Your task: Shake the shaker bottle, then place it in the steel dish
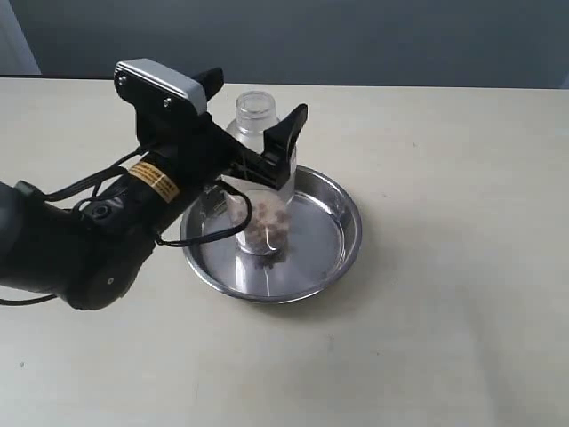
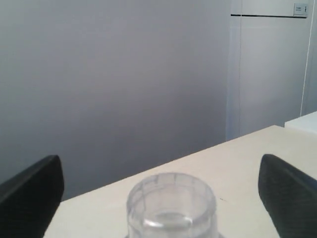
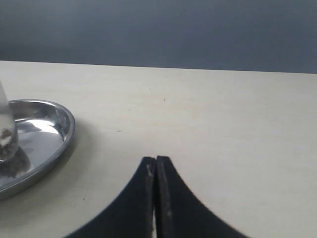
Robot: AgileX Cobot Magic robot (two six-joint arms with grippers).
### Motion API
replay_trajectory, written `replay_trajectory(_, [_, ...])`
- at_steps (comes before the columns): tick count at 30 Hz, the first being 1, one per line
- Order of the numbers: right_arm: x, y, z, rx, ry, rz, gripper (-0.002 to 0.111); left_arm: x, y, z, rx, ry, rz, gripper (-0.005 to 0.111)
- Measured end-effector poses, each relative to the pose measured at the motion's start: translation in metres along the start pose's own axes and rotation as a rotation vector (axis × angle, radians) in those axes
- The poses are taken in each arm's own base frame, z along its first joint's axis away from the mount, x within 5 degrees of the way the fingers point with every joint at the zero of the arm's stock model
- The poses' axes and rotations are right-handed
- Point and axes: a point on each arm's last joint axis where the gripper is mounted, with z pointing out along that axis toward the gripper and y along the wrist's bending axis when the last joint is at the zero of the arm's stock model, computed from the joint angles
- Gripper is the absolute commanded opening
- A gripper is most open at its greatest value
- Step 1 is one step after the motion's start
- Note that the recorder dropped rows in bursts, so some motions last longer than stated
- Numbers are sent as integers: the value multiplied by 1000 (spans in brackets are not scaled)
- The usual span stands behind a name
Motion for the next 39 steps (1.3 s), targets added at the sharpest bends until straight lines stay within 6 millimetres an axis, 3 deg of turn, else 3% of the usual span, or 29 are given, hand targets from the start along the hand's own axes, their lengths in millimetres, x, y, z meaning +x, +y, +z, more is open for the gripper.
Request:
replay_trajectory(4, [0, 0, 0, 0, 0, 0, -1, -19, 2, -8, -10, -48, 39, 101])
replay_trajectory(7, [0, 0, 0, 0, 0, 0, -1, -38, 5, -19, -29, -96, 63, 87])
replay_trajectory(10, [0, 0, 0, 0, 0, 0, -1, -55, 7, -33, -36, -108, 82, 56])
replay_trajectory(14, [0, 0, 0, 0, 0, 0, -1, -77, 9, -52, -14, -56, 81, 6])
replay_trajectory(15, [0, 0, 0, 0, 0, 0, -1, -81, 8, -57, 1, -33, 83, 0])
replay_trajectory(20, [0, 0, 0, 0, 0, 0, -1, -109, 8, -84, 47, 18, 85, 1])
replay_trajectory(26, [0, 0, 0, 0, 0, 0, -1, -141, 9, -118, 73, 5, -45, 1])
replay_trajectory(39, [0, 0, 0, 0, 0, 0, -1, -169, 14, -166, 92, -6, -85, 1])
